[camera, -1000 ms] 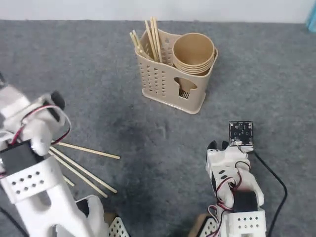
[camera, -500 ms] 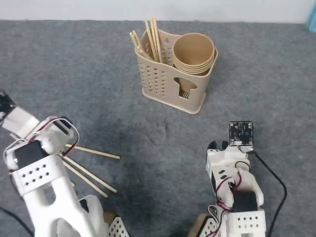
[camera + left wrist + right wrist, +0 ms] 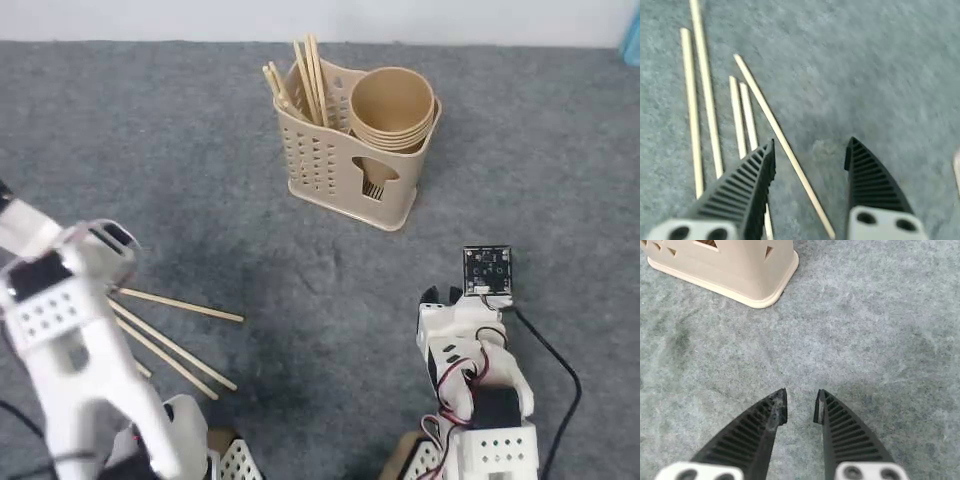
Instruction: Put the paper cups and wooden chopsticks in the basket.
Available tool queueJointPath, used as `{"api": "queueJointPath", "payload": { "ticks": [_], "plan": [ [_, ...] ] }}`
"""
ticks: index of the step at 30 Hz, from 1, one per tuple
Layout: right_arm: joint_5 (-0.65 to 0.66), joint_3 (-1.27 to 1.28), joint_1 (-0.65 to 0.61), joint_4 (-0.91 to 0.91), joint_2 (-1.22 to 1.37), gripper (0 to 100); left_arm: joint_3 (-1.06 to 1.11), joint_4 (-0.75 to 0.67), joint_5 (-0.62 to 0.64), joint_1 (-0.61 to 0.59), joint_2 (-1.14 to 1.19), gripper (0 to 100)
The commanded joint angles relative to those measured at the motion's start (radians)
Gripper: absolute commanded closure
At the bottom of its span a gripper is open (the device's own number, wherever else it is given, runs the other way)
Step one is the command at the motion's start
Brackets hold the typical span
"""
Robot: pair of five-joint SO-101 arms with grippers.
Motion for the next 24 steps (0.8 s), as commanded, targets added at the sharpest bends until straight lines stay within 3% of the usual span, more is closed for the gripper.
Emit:
{"api": "queueJointPath", "payload": {
  "ticks": [1, 10, 16, 24],
  "plan": [
    [0.023, 0.014, 0.008, 0.004, -0.024, 90.2, -0.114, -0.052, 0.006, -0.063, 0.176, 78],
    [0.023, 0.014, 0.008, 0.01, -0.024, 90.2, -0.196, -0.094, 0.008, -0.114, 0.549, 78],
    [0.023, 0.014, 0.004, 0.018, -0.024, 90.2, -0.197, -0.219, 0.011, -0.123, 0.641, 79],
    [0.023, 0.014, 0.004, 0.018, -0.024, 90.2, -0.191, -0.259, 0.011, -0.117, 0.715, 79]
  ]
}}
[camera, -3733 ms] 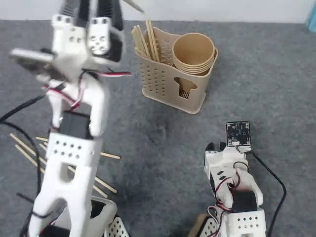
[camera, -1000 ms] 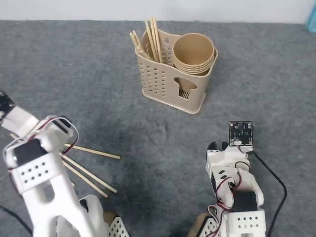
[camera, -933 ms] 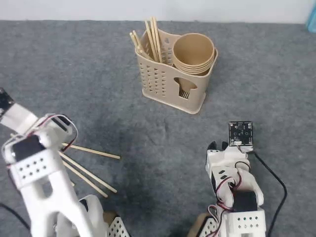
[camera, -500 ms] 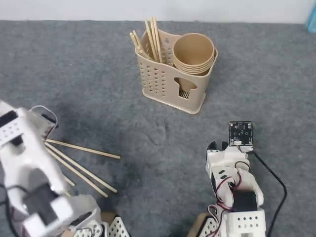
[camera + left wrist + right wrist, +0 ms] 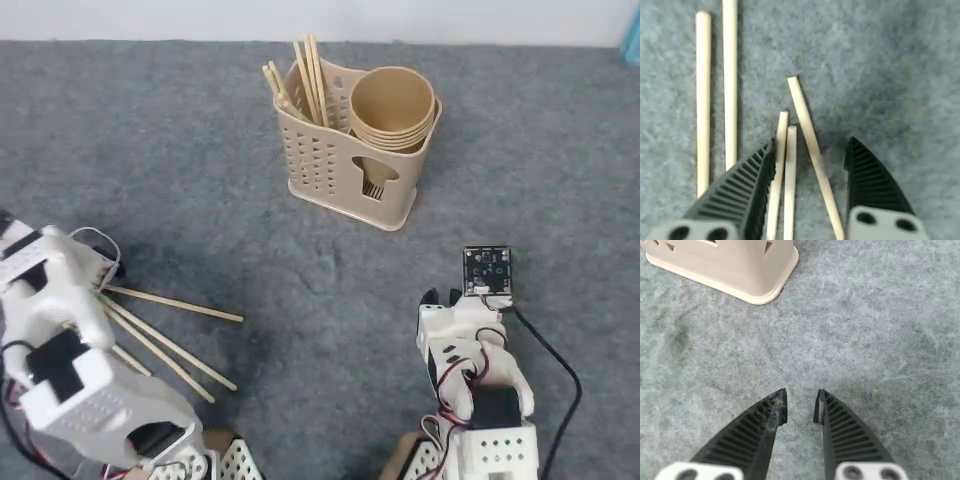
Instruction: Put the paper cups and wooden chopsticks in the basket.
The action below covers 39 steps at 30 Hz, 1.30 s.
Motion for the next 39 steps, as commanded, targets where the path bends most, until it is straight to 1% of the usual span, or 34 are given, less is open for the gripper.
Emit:
{"api": "queueJointPath", "payload": {
  "ticks": [1, 5, 7, 9, 11, 12, 14, 19, 25, 29, 35, 39],
  "plan": [
    [0.023, 0.014, 0.005, 0.005, -0.024, 90.2, -0.033, -0.044, 0.011, 0.005, 0.029, 79],
    [0.023, 0.014, 0.007, 0.005, -0.024, 90.2, -0.042, -0.041, 0.011, 0.005, 0.044, 79],
    [0.023, 0.014, 0.007, 0.005, -0.024, 90.2, -0.039, -0.041, 0.011, 0.005, 0.032, 81],
    [0.023, 0.014, 0.007, 0.005, -0.024, 90.2, -0.041, -0.043, 0.011, 0.005, 0.015, 88],
    [0.023, 0.014, 0.007, 0.005, -0.024, 90.2, -0.041, -0.043, 0.006, 0.006, -0.02, 98],
    [0.023, 0.014, 0.007, 0.005, -0.024, 90.2, -0.038, -0.043, 0.006, 0.006, -0.041, 100],
    [0.023, 0.014, 0.007, 0.005, -0.024, 90.2, -0.033, -0.041, 0.006, 0.02, -0.075, 98],
    [0.023, 0.014, 0.008, 0.005, -0.024, 90.2, -0.027, -0.04, 0.006, 0.058, -0.126, 99],
    [0.023, 0.014, 0.008, 0.005, -0.024, 90.2, -0.035, 0.02, 0.014, 0.114, -0.218, 99],
    [0.023, 0.014, 0.008, 0.005, -0.024, 90.2, -0.061, 0.038, 0.052, 0.149, -0.365, 99],
    [0.023, 0.014, 0.008, 0.005, -0.024, 90.2, -0.209, 0.163, 0.052, 0.212, -0.638, 99],
    [0.023, 0.014, 0.008, 0.005, -0.024, 90.2, -0.305, 0.166, 0.052, 0.247, -0.809, 99]
  ]
}}
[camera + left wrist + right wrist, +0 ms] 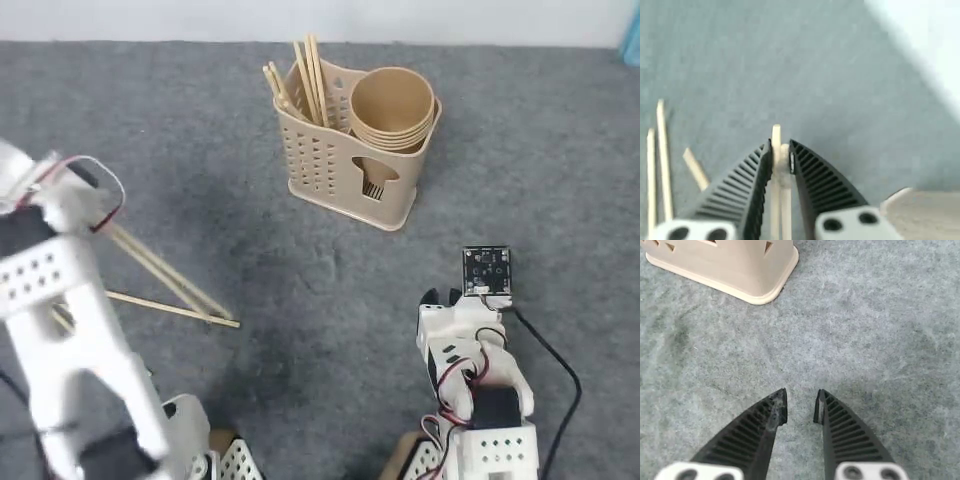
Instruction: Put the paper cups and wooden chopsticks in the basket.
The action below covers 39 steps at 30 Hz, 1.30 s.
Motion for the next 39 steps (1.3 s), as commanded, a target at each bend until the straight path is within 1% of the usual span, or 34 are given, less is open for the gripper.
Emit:
{"api": "queueJointPath", "payload": {
  "ticks": [1, 6, 8, 11, 14, 17, 19, 21, 25, 26, 27, 31, 39],
  "plan": [
    [0.023, 0.014, 0.008, 0.005, -0.024, 90.2, -0.108, 0.003, 0.008, 0.038, -0.189, 99],
    [0.023, 0.014, 0.008, 0.005, -0.024, 90.2, -0.142, 0.003, 0.003, 0.091, -0.379, 99],
    [0.023, 0.014, 0.008, 0.005, -0.024, 90.2, -0.134, 0.003, -0.02, 0.107, -0.453, 99],
    [0.023, 0.014, 0.008, 0.005, -0.024, 90.2, -0.079, 0.003, -0.069, 0.14, -0.578, 99],
    [0.023, 0.014, 0.008, 0.005, -0.024, 90.2, 0.036, -0.021, -0.104, 0.183, -0.74, 99],
    [0.023, 0.014, 0.008, 0.005, -0.024, 90.2, 0.205, -0.149, -0.132, 0.226, -0.898, 99],
    [0.023, 0.014, 0.008, 0.005, -0.024, 90.2, 0.323, -0.295, -0.132, 0.252, -0.979, 99],
    [0.023, 0.014, 0.008, 0.005, -0.024, 90.2, 0.424, -0.48, -0.132, 0.285, -1.013, 99],
    [0.023, 0.014, 0.008, 0.005, -0.024, 90.2, 0.555, -0.911, -0.132, 0.35, -0.994, 99],
    [0.023, 0.014, 0.008, 0.005, -0.024, 90.2, 0.567, -0.994, -0.132, 0.382, -0.971, 99],
    [0.023, 0.014, 0.008, 0.005, -0.024, 90.2, 0.559, -1.039, -0.132, 0.416, -0.941, 99],
    [0.023, 0.014, 0.008, 0.005, -0.024, 90.2, 0.42, -1.049, -0.135, 0.532, -0.743, 99],
    [0.023, 0.014, 0.008, 0.005, -0.024, 90.2, 0.016, -1.049, -0.137, 0.647, -0.255, 99]
  ]
}}
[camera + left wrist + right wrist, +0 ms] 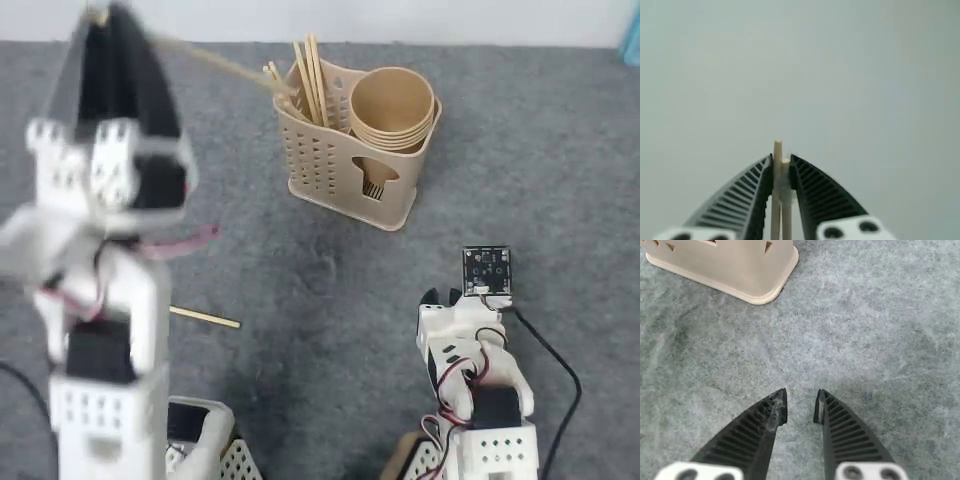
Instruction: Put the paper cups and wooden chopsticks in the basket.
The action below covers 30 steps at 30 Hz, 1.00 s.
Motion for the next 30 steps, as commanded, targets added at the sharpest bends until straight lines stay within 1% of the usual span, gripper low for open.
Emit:
{"api": "queueJointPath", "payload": {
  "ticks": [1, 4, 9, 14, 18, 21, 25, 27, 30],
  "plan": [
    [0.023, 0.014, 0.008, 0.005, -0.024, 90.2, -0.174, -0.025, -0.008, 0.041, 0.213, 99],
    [0.023, 0.014, 0.008, 0.005, -0.024, 90.2, -0.239, -0.025, -0.008, 0.048, 0.342, 99],
    [0.023, 0.014, 0.008, 0.002, -0.024, 90.2, -0.249, -0.025, -0.012, 0.049, 0.485, 99],
    [0.023, 0.014, 0.008, -0.001, -0.024, 90.2, -0.234, -0.034, -0.087, 0.048, 0.58, 99],
    [0.026, 0.014, 0.008, -0.004, -0.024, 90.2, -0.145, -0.112, -0.091, 0.049, 0.617, 99],
    [0.061, 0.014, 0.008, -0.004, -0.024, 90.2, -0.024, -0.183, -0.091, 0.064, 0.62, 99],
    [0.064, 0.014, 0.008, -0.004, -0.024, 90.2, 0.101, -0.195, -0.109, 0.104, 0.617, 99],
    [0.064, 0.014, 0.008, -0.004, -0.024, 90.2, 0.114, -0.193, -0.104, 0.112, 0.617, 95],
    [0.064, 0.014, 0.008, -0.002, -0.024, 90.2, 0.11, -0.192, -0.1, 0.106, 0.615, 82]
  ]
}}
